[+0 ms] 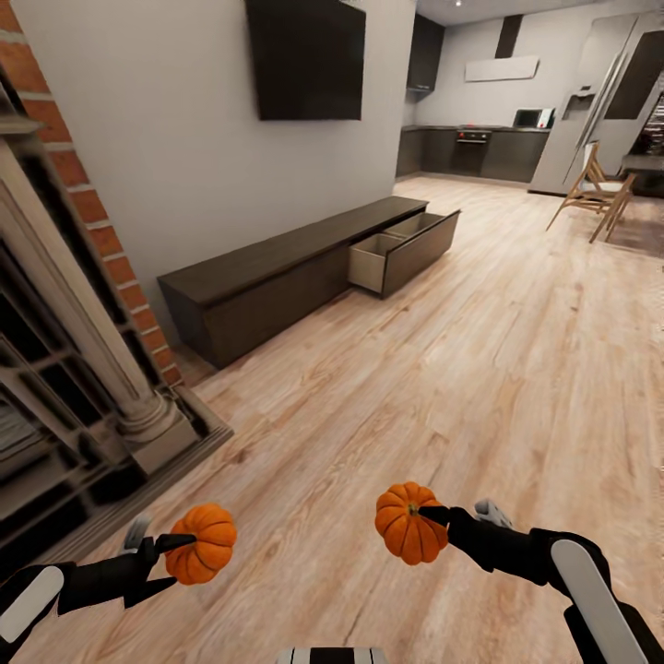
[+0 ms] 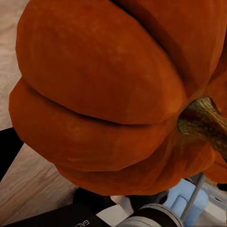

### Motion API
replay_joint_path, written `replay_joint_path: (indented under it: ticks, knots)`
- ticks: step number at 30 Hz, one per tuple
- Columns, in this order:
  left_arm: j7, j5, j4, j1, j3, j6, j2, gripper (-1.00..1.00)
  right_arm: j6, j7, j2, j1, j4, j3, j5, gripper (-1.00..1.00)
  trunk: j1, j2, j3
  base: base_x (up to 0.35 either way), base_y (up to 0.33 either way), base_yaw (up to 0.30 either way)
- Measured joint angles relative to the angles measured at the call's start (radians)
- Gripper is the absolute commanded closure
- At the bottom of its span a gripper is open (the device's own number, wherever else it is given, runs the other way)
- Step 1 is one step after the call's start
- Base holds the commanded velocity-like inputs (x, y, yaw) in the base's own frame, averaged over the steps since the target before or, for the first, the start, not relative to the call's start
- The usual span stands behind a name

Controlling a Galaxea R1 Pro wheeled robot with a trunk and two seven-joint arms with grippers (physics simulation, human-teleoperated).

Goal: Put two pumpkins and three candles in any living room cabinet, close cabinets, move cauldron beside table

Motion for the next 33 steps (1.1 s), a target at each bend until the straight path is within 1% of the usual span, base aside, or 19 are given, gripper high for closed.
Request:
replay_joint_path:
  ticks: [7,13,17,22,26,27,30,31,32,33]
  knots:
    - [0.000,-0.001,0.000,0.000,-0.001,0.000,0.000,1.00,-0.002,0.000,0.000,0.001,0.000,-0.004,-0.002,1.00,0.000,0.000,0.010,0.000,0.000,-0.139]
    - [0.002,-0.001,0.000,0.000,0.000,0.000,0.000,1.00,-0.003,0.000,0.000,0.001,0.000,-0.027,-0.018,1.00,0.000,0.000,0.019,0.000,0.000,-0.157]
    - [0.003,-0.002,0.000,0.000,-0.002,0.000,0.000,1.00,-0.008,-0.003,0.000,0.001,0.000,-0.034,-0.017,1.00,0.000,0.000,0.025,0.000,0.000,-0.160]
    - [0.025,-0.003,0.000,0.000,-0.001,0.000,-0.001,1.00,-0.058,-0.010,-0.003,0.004,0.000,-0.036,-0.013,1.00,0.000,0.000,0.032,0.000,0.000,-0.159]
    - [0.037,-0.001,0.000,0.000,-0.001,0.000,-0.001,1.00,-0.076,-0.010,-0.007,0.010,0.000,-0.038,-0.013,1.00,0.000,0.000,0.037,0.000,0.000,-0.137]
    - [0.038,-0.001,-0.001,0.000,-0.001,0.000,-0.002,1.00,-0.079,-0.011,-0.008,0.011,0.000,-0.043,-0.011,1.00,0.000,0.000,0.039,0.000,0.000,-0.098]
    - [0.044,-0.001,-0.003,0.000,-0.001,-0.002,-0.005,1.00,-0.081,-0.016,-0.006,0.013,0.000,-0.094,-0.001,1.00,0.000,0.000,0.041,0.000,0.000,-0.041]
    - [0.053,-0.004,-0.003,0.000,-0.002,-0.007,-0.005,1.00,-0.080,-0.018,-0.005,0.013,0.001,-0.102,0.001,1.00,-0.004,0.007,0.044,0.000,0.000,-0.011]
    - [0.079,-0.001,-0.003,0.000,-0.001,-0.014,-0.007,1.00,-0.082,-0.020,-0.004,0.012,0.000,-0.109,-0.006,1.00,-0.008,0.014,0.048,0.000,0.000,-0.007]
    - [0.108,-0.006,-0.005,0.000,-0.002,-0.019,-0.012,1.00,-0.082,-0.021,-0.004,0.012,0.000,-0.111,-0.006,1.00,-0.011,0.021,0.051,0.000,0.000,-0.005]
